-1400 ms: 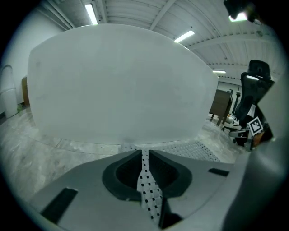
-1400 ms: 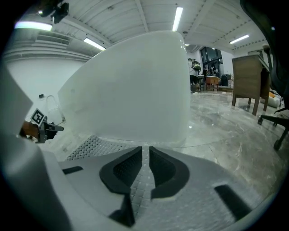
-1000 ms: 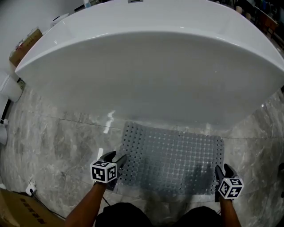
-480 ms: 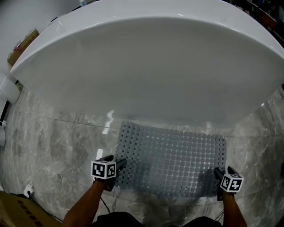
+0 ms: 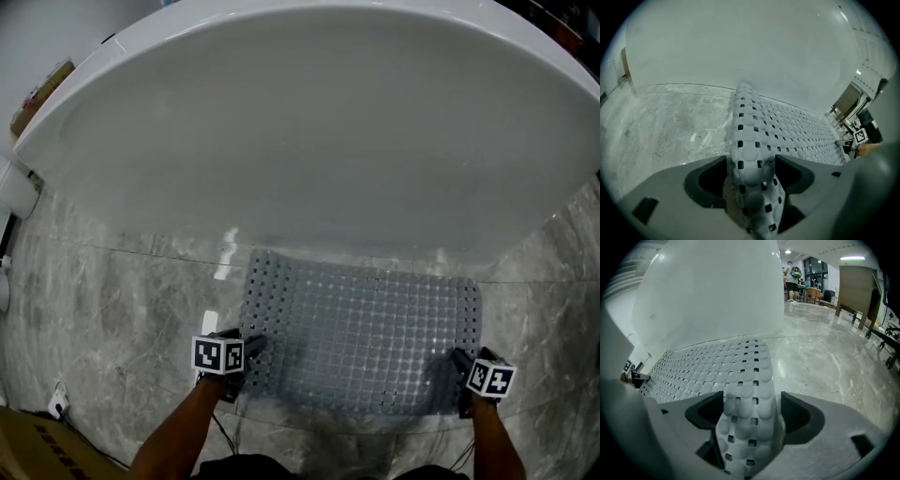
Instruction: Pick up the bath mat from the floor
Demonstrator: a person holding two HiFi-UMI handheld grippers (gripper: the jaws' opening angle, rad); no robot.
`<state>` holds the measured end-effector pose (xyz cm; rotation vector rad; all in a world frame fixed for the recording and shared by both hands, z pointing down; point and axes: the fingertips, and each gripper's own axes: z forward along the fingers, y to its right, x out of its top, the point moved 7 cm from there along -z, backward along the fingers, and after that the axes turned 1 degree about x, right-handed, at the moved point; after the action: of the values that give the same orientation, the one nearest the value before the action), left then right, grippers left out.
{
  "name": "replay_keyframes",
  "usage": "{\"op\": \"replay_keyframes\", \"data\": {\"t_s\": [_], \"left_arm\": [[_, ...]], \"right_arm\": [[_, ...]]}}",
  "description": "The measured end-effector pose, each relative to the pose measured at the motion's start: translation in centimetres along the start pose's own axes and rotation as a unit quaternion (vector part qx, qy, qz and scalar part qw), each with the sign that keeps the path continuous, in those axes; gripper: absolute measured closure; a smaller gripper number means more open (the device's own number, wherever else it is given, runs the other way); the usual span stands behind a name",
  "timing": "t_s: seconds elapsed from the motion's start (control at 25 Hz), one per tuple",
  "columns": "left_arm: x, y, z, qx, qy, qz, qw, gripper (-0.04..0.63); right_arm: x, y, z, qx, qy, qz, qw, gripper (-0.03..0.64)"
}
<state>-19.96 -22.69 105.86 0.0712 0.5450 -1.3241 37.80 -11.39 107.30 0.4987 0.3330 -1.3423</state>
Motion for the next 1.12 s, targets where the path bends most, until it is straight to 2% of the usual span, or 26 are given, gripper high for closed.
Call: {"op": "replay_keyframes", "data": {"t_s": [0.16,0.2,0.32,0.6,0.84,1.12], "left_arm": [[0.0,0.1,-0.1,0.008,0.006,0.014,0.9999,0.300],[0.0,0.3,-0.2,0.010,0.008,0.018,0.9998,0.336],[0.0,0.5,-0.2,0.011,0.012,0.023,0.9996,0.358],[-0.1,1.3,-0.4,-0.010,0.028,0.024,0.9993,0.424],[1.1,2.6,-2.3,-0.065,0.100,0.027,0.9925,0.508],[2.6,4.3,-5.4,-0.076,0.146,0.050,0.9851,0.520]], "right_arm": [[0.0,-0.3,0.0,-0.018,0.003,-0.004,1.000,0.241],[0.0,-0.5,-0.1,-0.021,0.003,-0.004,1.000,0.255],[0.0,-1.1,-0.3,-0.022,0.005,-0.005,1.000,0.300],[0.4,-3.2,-0.7,0.009,0.015,-0.025,1.000,0.465],[1.2,-4.9,-2.7,0.061,0.063,-0.013,0.996,0.552],[2.1,-6.4,-6.2,0.107,0.116,0.002,0.987,0.563]]}}
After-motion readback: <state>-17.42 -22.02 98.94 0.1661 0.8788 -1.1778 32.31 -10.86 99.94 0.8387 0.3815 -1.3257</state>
